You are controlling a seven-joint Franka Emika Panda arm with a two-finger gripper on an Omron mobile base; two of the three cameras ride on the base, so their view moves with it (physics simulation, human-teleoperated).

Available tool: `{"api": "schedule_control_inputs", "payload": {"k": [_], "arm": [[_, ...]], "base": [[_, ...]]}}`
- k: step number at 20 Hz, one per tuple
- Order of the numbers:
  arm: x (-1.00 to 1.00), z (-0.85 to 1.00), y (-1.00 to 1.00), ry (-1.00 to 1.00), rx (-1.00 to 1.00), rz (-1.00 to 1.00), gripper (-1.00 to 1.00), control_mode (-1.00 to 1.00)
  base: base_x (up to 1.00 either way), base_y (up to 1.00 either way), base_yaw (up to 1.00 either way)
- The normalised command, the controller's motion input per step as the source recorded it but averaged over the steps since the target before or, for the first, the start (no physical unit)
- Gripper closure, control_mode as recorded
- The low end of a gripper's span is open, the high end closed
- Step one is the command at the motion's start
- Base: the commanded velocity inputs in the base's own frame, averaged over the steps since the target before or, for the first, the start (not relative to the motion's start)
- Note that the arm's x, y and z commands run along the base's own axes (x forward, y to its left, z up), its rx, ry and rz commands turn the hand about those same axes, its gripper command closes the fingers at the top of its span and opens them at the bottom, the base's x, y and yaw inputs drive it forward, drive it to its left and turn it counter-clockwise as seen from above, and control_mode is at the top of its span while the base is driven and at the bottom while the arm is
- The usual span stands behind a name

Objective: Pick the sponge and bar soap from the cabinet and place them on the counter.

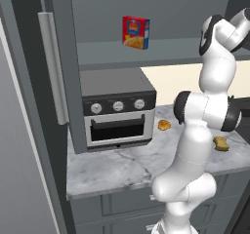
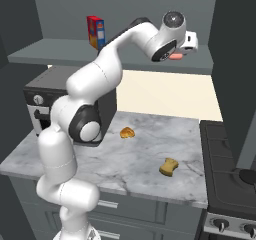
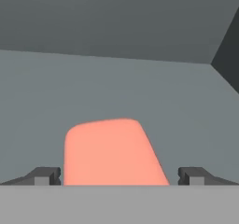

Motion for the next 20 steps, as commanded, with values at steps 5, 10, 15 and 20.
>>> {"api": "schedule_control_inputs", "payload": {"k": [5,10,15,20], "arm": [[0.09,-0.21,0.00,0.05,0.03,0.00,1.00,-1.00],[0.05,-0.25,0.00,0.01,0.02,0.00,1.00,-1.00],[0.00,-0.14,-0.01,0.01,0.02,0.00,1.00,-1.00],[-0.15,-0.03,0.00,-0.01,0.00,0.00,1.00,-1.00]], "base": [[0.00,0.00,0.00],[0.00,0.00,0.00],[0.00,0.00,0.00],[0.00,0.00,0.00]]}}
